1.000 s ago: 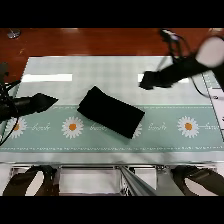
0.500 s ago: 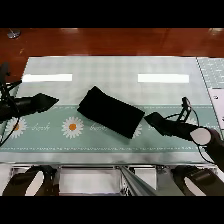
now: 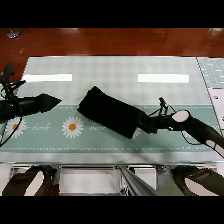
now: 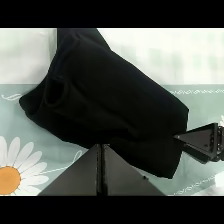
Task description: Fold the shirts.
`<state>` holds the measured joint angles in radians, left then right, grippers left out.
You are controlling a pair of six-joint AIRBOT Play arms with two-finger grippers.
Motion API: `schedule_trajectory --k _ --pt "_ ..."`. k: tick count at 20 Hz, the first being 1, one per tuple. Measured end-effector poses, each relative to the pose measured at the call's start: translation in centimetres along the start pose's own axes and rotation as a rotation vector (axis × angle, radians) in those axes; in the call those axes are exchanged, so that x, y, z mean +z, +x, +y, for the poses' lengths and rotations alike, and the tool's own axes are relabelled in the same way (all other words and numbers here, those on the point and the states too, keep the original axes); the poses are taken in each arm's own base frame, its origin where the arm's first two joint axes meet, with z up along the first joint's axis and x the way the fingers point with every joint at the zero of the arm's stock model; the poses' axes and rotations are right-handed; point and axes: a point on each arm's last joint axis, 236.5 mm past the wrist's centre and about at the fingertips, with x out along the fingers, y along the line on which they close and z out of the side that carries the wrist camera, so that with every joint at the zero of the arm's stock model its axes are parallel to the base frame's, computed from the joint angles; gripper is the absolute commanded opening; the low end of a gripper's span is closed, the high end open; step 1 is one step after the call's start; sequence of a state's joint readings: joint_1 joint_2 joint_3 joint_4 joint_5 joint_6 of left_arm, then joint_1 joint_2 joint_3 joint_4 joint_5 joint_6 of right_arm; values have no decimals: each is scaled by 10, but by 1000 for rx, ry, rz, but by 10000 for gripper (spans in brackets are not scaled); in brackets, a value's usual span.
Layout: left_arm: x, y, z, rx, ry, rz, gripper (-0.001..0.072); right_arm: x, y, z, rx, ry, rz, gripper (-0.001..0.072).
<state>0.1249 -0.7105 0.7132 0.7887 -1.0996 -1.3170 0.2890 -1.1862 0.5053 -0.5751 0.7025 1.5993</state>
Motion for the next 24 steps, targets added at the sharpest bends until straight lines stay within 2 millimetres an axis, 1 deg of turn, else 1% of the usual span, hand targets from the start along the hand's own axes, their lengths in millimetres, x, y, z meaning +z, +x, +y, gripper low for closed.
schedule_trajectory --k 1,2,3,5,6,8,10,11,13,15,16,17,18,19,20,22,24 --pt "0 1 1 1 -3 3 23 0 5 3 0 -6 28 130" --pt "-1 2 2 1 -6 7 23 -1 10 8 10 -20 56 45" --pt "-1 3 3 2 -9 10 23 -3 14 14 22 -51 91 44" --pt "-1 4 4 3 -13 15 23 -1 15 36 66 -141 139 44" --pt "-1 5 4 3 -15 18 23 4 12 51 88 -195 147 43" --pt "-2 6 5 4 -19 23 23 22 -1 92 128 -317 121 43" --pt "-2 7 6 4 -20 24 23 45 -26 146 176 -413 64 44" --pt "-2 7 6 5 -20 23 23 55 -45 177 206 -473 23 43" --pt "-1 7 7 6 -21 21 23 75 -84 227 239 -570 -76 43" --pt "-1 7 7 6 -21 20 22 96 -126 266 254 -624 -188 43" --pt "-1 7 7 6 -21 20 23 106 -147 279 252 -640 -236 43" --pt "-1 7 7 7 -21 19 23 117 -170 287 242 -652 -286 43" --pt "-1 7 7 6 -21 19 23 127 -190 288 224 -654 -326 43" --pt "-1 7 7 6 -21 19 23 139 -210 284 195 -648 -363 43" --pt "-1 7 7 6 -21 20 23 151 -230 276 161 -636 -395 44" --pt "-1 7 7 6 -21 21 23 175 -269 249 85 -584 -443 44" --pt "-2 7 6 5 -21 24 22 195 -304 211 9 -510 -473 44"
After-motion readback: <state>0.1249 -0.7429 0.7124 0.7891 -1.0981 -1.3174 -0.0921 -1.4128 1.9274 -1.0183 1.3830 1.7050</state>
